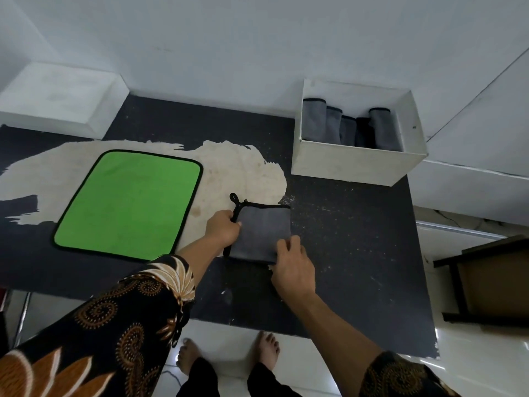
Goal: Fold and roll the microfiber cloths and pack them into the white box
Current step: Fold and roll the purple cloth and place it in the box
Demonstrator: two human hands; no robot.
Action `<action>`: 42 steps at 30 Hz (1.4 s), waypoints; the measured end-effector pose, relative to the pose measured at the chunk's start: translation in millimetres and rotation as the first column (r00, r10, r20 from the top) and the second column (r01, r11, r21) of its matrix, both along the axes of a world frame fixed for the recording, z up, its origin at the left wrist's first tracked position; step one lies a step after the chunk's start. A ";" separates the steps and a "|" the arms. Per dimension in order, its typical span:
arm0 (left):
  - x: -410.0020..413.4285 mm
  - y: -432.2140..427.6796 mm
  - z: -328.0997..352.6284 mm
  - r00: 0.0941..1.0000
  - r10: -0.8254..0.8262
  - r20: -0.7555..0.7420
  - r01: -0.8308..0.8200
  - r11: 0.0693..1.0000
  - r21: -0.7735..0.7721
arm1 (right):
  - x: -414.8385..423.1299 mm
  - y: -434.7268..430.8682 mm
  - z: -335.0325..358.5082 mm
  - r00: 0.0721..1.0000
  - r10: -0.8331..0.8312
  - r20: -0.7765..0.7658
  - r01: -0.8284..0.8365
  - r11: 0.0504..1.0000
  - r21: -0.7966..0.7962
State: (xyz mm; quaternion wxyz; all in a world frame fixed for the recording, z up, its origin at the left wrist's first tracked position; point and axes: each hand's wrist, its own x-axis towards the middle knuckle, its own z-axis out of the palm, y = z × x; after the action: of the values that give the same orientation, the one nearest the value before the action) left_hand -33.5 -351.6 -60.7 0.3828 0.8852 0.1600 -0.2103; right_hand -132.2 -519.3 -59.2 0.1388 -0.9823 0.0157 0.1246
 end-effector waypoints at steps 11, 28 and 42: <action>-5.7 -5.6 -0.8 0.990 -0.035 0.140 0.026 0.997 0.069 | -5.1 -13.4 -4.8 0.993 0.116 -0.001 -0.116 0.992 0.059; -33.9 -35.4 -4.9 0.790 -0.569 0.230 0.403 0.764 0.503 | 34.4 -6.2 -1.9 0.977 0.180 0.114 -0.190 0.978 0.089; -27.1 -2.7 -29.9 0.744 -0.668 0.021 0.529 0.608 0.592 | 43.2 -7.7 -33.2 0.969 0.244 -0.049 -0.248 0.963 -0.103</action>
State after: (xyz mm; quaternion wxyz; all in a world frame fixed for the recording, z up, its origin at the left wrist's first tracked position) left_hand -60.6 -354.3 -90.6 0.0344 0.9758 -0.1416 -0.1632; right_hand -89.0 -527.0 -92.4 0.0683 -0.9803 -0.0971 0.1575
